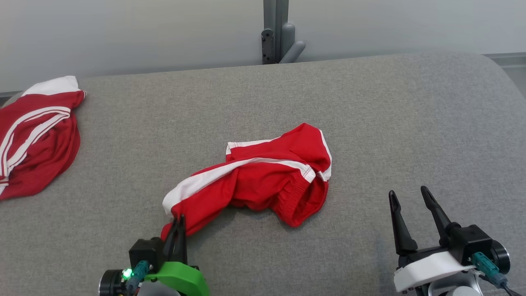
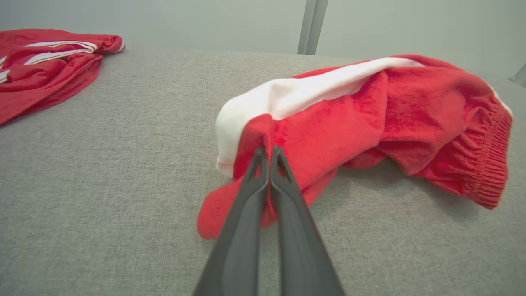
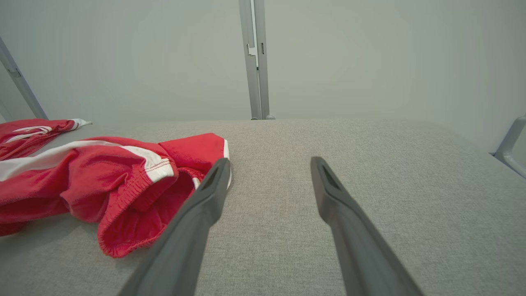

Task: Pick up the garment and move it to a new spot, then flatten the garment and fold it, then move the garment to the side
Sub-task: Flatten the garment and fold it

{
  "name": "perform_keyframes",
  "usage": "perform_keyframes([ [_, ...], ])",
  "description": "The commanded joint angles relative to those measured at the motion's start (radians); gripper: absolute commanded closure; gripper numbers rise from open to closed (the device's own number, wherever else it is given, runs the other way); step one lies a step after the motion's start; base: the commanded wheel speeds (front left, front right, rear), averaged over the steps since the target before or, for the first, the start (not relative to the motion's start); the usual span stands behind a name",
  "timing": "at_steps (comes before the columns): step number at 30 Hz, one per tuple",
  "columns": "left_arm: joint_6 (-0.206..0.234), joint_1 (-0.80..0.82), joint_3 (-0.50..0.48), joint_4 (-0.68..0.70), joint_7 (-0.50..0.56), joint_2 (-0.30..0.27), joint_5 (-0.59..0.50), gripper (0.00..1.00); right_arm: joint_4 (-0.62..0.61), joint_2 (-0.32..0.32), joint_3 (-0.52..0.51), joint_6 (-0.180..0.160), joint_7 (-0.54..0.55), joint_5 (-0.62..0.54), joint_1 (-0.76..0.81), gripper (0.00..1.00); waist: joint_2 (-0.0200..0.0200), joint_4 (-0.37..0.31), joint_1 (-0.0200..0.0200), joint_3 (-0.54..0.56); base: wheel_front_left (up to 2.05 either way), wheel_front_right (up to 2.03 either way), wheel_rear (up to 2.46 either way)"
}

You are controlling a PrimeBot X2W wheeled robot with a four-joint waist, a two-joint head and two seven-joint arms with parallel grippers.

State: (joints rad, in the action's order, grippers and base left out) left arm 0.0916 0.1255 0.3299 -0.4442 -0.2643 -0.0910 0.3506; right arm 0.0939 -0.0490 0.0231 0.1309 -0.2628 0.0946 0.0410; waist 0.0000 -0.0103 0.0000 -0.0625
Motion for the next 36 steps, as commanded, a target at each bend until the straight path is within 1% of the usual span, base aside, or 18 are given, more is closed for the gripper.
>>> perform_keyframes([
  [1,-0.006,-0.02,-0.006,-0.003,0.0,0.005,-0.019,1.0,0.004,-0.003,0.004,0.0,-0.003,-0.002,0.013,0.0,0.0,0.002,0.0,0.0,0.0,0.0,0.0],
  [6,-0.027,-0.042,-0.018,-0.025,0.0,0.025,-0.049,1.0,0.008,-0.003,0.013,0.0,-0.003,-0.003,0.008,0.0,0.0,0.004,0.0,0.0,0.0,0.0,0.0],
  [7,-0.034,-0.044,-0.016,-0.033,0.0,0.028,-0.056,0.87,0.01,-0.003,0.015,0.0,-0.003,-0.003,0.007,0.0,0.0,0.003,0.0,0.0,0.0,0.0,0.0],
  [8,-0.039,-0.046,-0.015,-0.038,0.0,0.03,-0.061,0.64,0.011,-0.003,0.016,0.0,-0.003,-0.003,0.005,0.0,0.0,0.003,0.0,0.0,0.0,0.0,0.0],
  [9,-0.043,-0.048,-0.013,-0.045,0.0,0.031,-0.064,0.48,0.012,-0.003,0.017,0.0,-0.003,-0.003,0.004,0.0,0.0,0.002,0.0,0.0,0.0,0.0,0.0],
  [10,-0.046,-0.05,-0.014,-0.048,0.0,0.033,-0.068,0.36,0.012,-0.003,0.018,0.0,-0.003,-0.003,0.003,0.0,0.0,0.002,0.0,0.0,0.0,0.0,0.0],
  [11,-0.05,-0.053,-0.015,-0.05,0.0,0.035,-0.072,0.32,0.012,-0.003,0.019,0.0,-0.003,-0.002,0.004,0.0,0.0,0.002,0.0,0.0,0.0,0.0,0.0],
  [12,-0.056,-0.058,-0.013,-0.055,0.0,0.036,-0.075,0.02,0.012,-0.003,0.019,0.0,-0.003,-0.002,0.005,0.0,0.0,0.002,0.0,0.0,0.0,0.0,0.0],
  [13,-0.06,-0.062,-0.009,-0.058,0.0,0.037,-0.081,0.0,0.013,-0.003,0.019,0.0,-0.003,-0.001,0.008,0.0,0.0,0.003,0.0,0.001,0.0,0.0,0.0],
  [17,-0.071,-0.072,-0.012,-0.049,0.0,0.039,-0.083,0.0,0.017,-0.003,0.016,0.0,-0.003,-0.003,0.015,0.0,0.0,0.01,0.0,0.004,0.0,0.0,0.0],
  [27,-0.047,-0.108,-0.072,0.099,0.0,0.04,-0.072,0.0,0.028,-0.003,0.028,0.0,-0.003,0.013,0.015,0.0,0.0,0.054,0.0,0.035,0.0,0.0,0.0],
  [36,-0.038,-0.147,-0.109,0.185,0.0,0.04,-0.076,0.0,0.031,-0.003,0.023,0.0,-0.003,0.031,0.022,0.0,0.0,0.077,0.0,0.078,0.0,0.0,0.0],
])
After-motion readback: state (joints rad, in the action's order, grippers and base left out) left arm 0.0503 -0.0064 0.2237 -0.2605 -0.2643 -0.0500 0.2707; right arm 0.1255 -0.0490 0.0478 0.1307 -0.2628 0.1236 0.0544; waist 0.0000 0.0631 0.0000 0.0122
